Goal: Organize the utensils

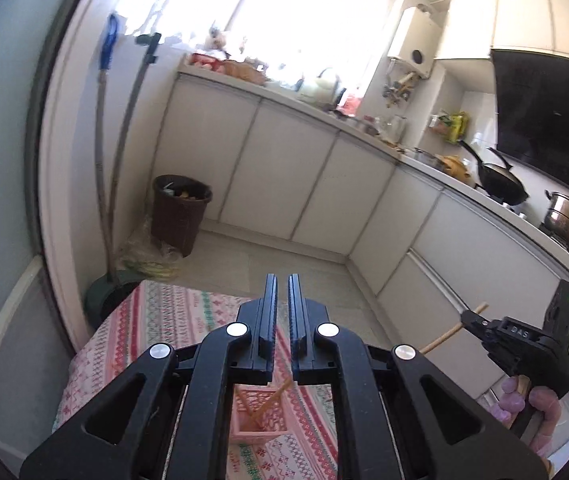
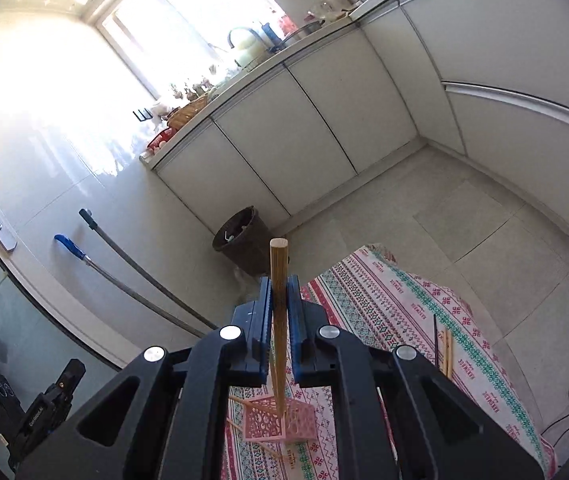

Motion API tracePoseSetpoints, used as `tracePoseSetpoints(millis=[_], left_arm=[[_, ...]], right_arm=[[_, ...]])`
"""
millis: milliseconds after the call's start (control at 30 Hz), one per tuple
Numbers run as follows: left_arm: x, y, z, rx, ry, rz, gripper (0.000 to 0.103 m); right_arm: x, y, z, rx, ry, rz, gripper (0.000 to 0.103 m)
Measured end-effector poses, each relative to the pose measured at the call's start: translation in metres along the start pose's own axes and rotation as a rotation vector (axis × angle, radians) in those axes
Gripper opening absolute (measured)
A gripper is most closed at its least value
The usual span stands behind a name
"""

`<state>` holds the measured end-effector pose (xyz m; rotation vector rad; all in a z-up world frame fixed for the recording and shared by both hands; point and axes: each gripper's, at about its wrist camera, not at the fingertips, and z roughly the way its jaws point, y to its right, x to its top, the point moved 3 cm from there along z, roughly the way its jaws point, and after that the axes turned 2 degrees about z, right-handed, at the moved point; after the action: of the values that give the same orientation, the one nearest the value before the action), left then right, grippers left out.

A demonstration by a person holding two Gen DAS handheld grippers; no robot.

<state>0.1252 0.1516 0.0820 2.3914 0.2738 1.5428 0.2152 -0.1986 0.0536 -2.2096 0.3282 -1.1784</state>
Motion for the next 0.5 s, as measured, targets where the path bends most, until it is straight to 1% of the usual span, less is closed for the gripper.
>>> tracePoseSetpoints(millis=[33, 67, 100, 167, 200, 233, 267, 300, 367, 400, 500], left_arm=[[-0.004, -0.014, 0.004, 0.051, -0.047, -0.027, 0.023], [-0.01, -0.028, 0.012, 0.094, -0.114, -0.048, 0.038], [-0.021, -0.047, 0.027, 0.139, -0.207, -0.068, 0.046], [-0.049, -0.082, 0.061, 0.215, -0.371, -0.119, 0.047], [-0.069, -0.103, 0.084, 0.281, -0.446, -0.145, 0.047], [-0.085, -0.12, 0.103, 0.332, -0.503, -0.162, 0.047], [-0.102, -0.136, 0.119, 0.358, -0.552, -0.192, 0.047], [-0.117, -0.155, 0.136, 0.373, -0.587, -0.247, 0.047], [-0.131, -0.184, 0.156, 0.408, -0.593, -0.328, 0.047], [-0.136, -0.195, 0.163, 0.439, -0.58, -0.352, 0.047], [-0.141, -0.214, 0.183, 0.464, -0.562, -0.38, 0.047]], right_arm=[[-0.001, 0.001, 0.002, 0.0, -0.009, -0.001, 0.008], [-0.003, 0.002, 0.003, 0.0, -0.014, 0.002, 0.008], [-0.004, 0.004, 0.003, 0.0, -0.018, 0.006, 0.008], [-0.006, 0.007, 0.002, 0.002, -0.022, 0.012, 0.008], [-0.007, 0.008, 0.001, 0.003, -0.022, 0.015, 0.008], [-0.007, 0.009, 0.0, 0.003, -0.021, 0.018, 0.008], [-0.009, 0.01, -0.002, 0.004, -0.019, 0.019, 0.008], [-0.008, 0.011, -0.004, 0.004, -0.017, 0.014, 0.008], [-0.006, 0.013, -0.007, -0.007, -0.006, 0.0, 0.008], [-0.005, 0.015, -0.008, -0.016, 0.002, -0.006, 0.008], [-0.004, 0.024, -0.005, -0.028, -0.002, 0.002, 0.008]])
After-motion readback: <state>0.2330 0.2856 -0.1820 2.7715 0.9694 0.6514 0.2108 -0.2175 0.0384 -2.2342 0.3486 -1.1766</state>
